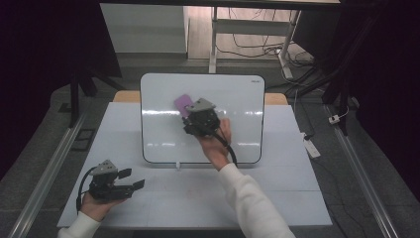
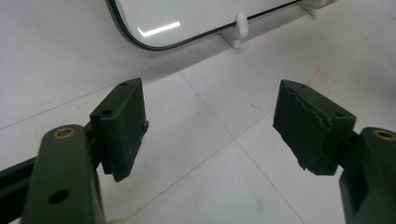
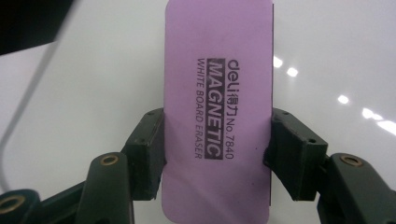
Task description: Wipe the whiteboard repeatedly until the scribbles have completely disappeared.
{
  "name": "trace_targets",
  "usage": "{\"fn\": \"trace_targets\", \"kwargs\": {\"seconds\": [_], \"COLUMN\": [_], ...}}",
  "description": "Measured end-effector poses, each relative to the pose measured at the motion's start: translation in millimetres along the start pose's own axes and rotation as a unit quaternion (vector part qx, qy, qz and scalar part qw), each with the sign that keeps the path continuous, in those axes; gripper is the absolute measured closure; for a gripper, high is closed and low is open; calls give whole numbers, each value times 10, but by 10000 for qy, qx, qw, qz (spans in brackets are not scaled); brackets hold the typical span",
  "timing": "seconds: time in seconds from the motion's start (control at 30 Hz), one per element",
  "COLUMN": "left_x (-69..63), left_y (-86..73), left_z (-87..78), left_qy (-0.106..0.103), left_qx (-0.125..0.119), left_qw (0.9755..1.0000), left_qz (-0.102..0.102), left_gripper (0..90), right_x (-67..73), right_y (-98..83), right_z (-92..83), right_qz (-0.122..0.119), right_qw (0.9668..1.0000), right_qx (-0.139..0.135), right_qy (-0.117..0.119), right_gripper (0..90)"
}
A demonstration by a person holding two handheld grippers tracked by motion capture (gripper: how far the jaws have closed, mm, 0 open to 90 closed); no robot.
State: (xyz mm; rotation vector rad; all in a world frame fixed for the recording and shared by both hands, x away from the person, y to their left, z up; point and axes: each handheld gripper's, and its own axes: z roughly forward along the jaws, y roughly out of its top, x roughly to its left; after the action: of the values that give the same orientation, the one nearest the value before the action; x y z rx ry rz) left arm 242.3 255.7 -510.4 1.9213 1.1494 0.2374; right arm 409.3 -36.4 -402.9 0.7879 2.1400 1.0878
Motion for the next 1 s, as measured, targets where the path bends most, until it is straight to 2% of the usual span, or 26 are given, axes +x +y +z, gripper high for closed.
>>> {"fn": "trace_targets", "kwargs": {"seconds": [0.1,0.17,0.23,0.3,0.4,0.53,0.7,0.87,1.0], "left_x": [-2,-2,-7,-11,-13,-12,-21,-35,-50], "left_y": [2,5,8,11,17,25,39,57,76], "left_z": [4,12,18,18,20,19,2,1,4], "left_qy": [10,5,3,10,-4,-24,-16,-40,-42], "left_qx": [10,29,31,26,20,-11,-103,-153,-194], "left_qw": [10000,10000,10000,10000,10000,10000,9999,9999,9998], "left_qz": [1,3,10,9,-20,-57,-48,-49,-31], "left_gripper": [262,262,261,261,261,259,259,259,259], "right_x": [-310,-455,-556,-584,-567,-514,-344,-205,-110], "right_y": [-74,-136,-212,-273,-339,-397,-505,-730,-865], "right_z": [-153,-228,-295,-336,-370,-484,-627,-704,-751], "right_qz": [300,466,618,636,641,653,684,893,928], "right_qw": [9990,9980,9970,9968,9970,9975,9966,9921,9894], "right_qx": [-52,-69,-83,-73,-30,-215,-342,-349,-369], "right_qy": [-319,-419,-450,-480,-427,-169,316,813,1050], "right_gripper": [409,409,409,409,409,409,409,409,408]}}
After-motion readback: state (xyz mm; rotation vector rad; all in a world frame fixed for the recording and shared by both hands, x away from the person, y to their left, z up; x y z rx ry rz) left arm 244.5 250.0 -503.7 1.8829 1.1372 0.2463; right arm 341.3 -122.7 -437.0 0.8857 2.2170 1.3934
